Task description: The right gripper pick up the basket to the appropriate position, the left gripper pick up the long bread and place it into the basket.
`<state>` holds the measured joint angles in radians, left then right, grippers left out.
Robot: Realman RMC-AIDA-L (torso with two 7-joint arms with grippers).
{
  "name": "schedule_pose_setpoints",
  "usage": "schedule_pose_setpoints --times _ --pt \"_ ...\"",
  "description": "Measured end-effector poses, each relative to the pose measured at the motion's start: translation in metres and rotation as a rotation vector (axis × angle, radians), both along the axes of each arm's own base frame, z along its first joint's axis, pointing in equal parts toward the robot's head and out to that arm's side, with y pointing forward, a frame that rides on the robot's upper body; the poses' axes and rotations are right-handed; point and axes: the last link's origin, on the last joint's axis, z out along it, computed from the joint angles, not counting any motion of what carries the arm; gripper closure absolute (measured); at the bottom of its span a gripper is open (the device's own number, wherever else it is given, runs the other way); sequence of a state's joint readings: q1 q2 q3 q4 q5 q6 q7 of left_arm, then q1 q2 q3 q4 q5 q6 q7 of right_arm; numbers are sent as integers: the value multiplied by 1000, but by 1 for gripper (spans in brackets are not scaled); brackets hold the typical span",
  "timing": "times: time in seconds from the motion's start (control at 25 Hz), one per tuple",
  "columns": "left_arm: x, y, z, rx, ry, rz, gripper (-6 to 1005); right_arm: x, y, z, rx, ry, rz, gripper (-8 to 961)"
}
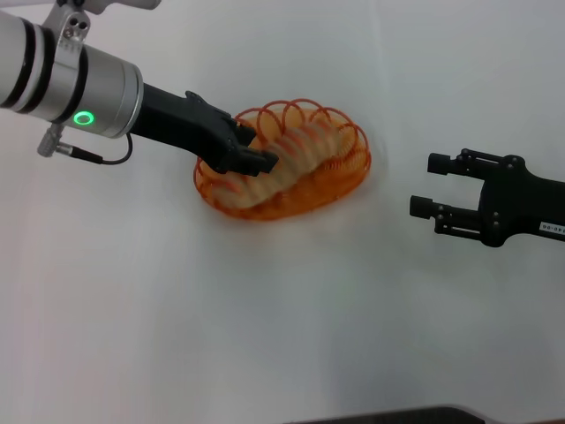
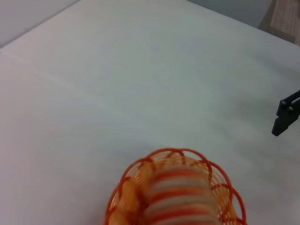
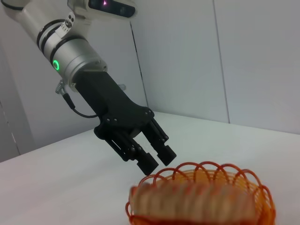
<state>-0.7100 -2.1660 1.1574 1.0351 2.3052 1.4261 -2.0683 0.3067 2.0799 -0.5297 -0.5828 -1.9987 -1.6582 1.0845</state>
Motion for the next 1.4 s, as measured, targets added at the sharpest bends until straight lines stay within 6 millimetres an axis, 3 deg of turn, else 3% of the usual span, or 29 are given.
schedule_pose_setpoints --times 0.24,0.4,0.64,0.96,1.4 --pt "-4 0 3 25 -39 29 541 1 0 2 9 2 -3 208" --pt "-13 -4 10 50 -126 57 353 -1 1 3 9 3 6 208" --pt "-45 -21 35 114 -267 84 139 -2 4 5 6 -3 16 208" --pt "-88 -54 60 137 -338 89 135 -1 5 3 23 -10 6 208" --pt "-136 -104 70 153 -391 89 138 0 9 -2 23 -24 -6 208"
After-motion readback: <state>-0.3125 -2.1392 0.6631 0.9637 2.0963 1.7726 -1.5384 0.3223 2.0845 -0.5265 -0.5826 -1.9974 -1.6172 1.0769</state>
